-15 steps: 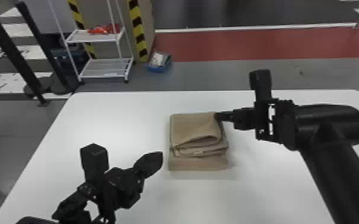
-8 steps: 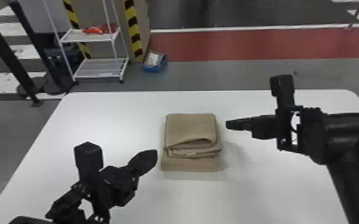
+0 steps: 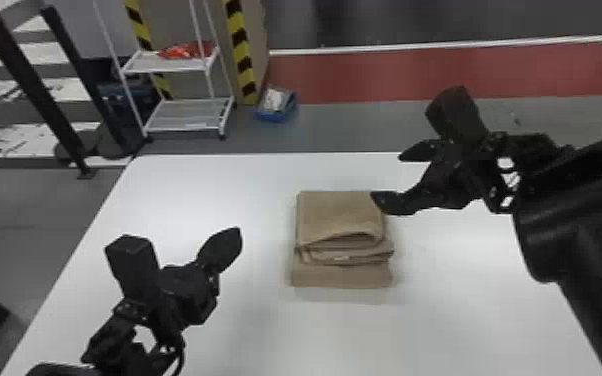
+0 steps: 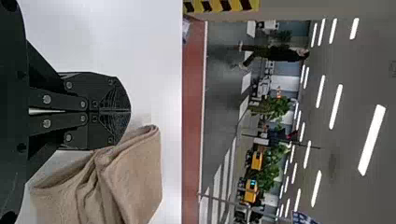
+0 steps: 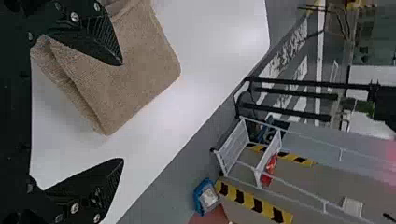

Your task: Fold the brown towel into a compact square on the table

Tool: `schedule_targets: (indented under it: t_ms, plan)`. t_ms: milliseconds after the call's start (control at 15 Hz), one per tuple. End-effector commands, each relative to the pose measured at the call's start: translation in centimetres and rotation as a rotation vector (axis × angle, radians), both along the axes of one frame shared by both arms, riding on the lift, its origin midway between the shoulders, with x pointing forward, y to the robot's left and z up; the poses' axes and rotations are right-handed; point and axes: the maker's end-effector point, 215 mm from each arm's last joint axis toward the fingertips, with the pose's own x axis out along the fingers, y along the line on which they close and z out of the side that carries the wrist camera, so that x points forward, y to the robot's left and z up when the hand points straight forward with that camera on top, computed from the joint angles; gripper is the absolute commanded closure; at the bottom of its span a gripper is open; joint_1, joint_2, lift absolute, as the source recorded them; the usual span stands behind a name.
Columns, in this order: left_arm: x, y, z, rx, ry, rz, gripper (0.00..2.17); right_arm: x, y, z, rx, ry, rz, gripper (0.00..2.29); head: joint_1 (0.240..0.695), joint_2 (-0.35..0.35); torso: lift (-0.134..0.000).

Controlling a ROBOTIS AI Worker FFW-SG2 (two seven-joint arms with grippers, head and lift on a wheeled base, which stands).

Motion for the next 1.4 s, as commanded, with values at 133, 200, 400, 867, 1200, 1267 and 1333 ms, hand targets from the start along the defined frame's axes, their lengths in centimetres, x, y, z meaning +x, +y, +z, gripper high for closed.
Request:
schedule_targets:
  t_ms: [133,200,400,867,1200,1267,1333]
  plan:
    - [0.3,0.9,0.4,-0.008,-0.012,0.018,2.06,-3.2,4.5,-0.8,-0.19,-0.114,0.297,0.1,0.695,0.217,-0.123]
    - [0.4,0.8,0.5,-0.009,-0.014,0.018,2.06,-3.5,4.7,-1.3,-0.226,-0.115,0.314,0.1,0.695,0.23,-0.123]
    - [0.6,0.5,0.4,-0.013,-0.012,0.014,2.06,-4.2,5.0,-3.5,-0.381,-0.133,0.368,0.1,0.695,0.253,-0.123]
    - [0.5,0.4,-0.5,-0.015,0.004,0.017,2.06,-6.2,7.0,-9.3,-0.574,-0.115,0.498,0.13,0.695,0.263,-0.123]
    - [0.6,0.5,-0.5,-0.013,0.003,0.017,2.06,-6.2,7.4,-10.0,-0.628,-0.146,0.51,0.21,0.695,0.283,-0.123]
    - [0.6,0.5,-0.6,-0.013,0.005,0.015,2.06,-6.3,7.4,-10.3,-0.633,-0.143,0.51,0.21,0.695,0.283,-0.123]
    - [0.6,0.5,-0.6,-0.013,0.005,0.015,2.06,-6.2,7.4,-10.3,-0.635,-0.146,0.507,0.22,0.695,0.283,-0.123]
